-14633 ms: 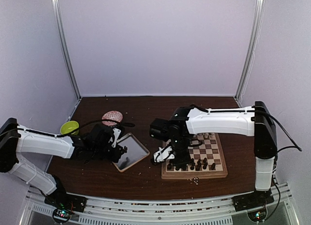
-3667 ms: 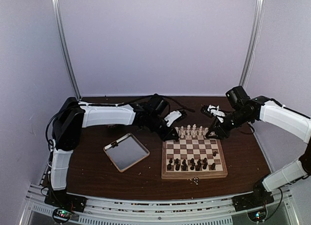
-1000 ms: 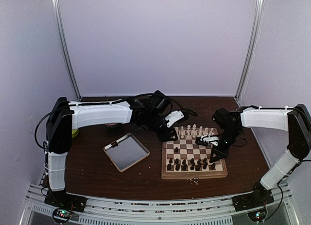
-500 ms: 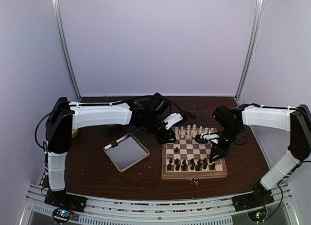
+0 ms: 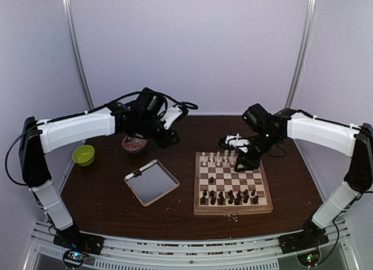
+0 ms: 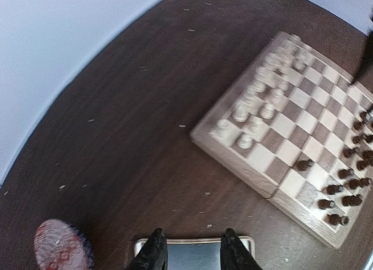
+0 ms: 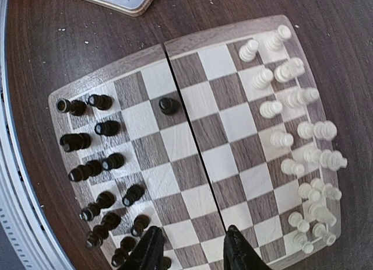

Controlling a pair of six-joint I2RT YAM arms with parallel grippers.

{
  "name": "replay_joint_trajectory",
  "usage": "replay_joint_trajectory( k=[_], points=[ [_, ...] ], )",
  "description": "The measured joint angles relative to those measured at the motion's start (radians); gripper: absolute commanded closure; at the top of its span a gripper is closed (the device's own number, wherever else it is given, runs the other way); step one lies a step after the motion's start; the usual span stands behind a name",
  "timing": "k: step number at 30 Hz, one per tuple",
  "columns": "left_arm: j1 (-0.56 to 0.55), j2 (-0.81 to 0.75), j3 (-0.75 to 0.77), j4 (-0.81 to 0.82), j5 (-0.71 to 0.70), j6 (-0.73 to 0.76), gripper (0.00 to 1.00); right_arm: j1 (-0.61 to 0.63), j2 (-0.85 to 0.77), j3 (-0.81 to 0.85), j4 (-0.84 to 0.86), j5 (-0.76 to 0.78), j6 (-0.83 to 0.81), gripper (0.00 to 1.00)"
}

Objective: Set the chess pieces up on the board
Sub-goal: Pick up the pawn from the chessboard.

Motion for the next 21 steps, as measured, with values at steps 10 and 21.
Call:
replay_joint_trajectory(
  k=[10,21],
  points=[
    [0.162,-0.114,0.025,-0.024,-0.135,-0.036,0.59,0.180,0.257,0.208,0.027,0.096,0.023,0.63],
    [0.206,-0.177,-0.050,-0.006,-0.135,-0.054,0.59,0.206,0.393,0.289,0.017,0.164,0.028,0.64]
  ],
)
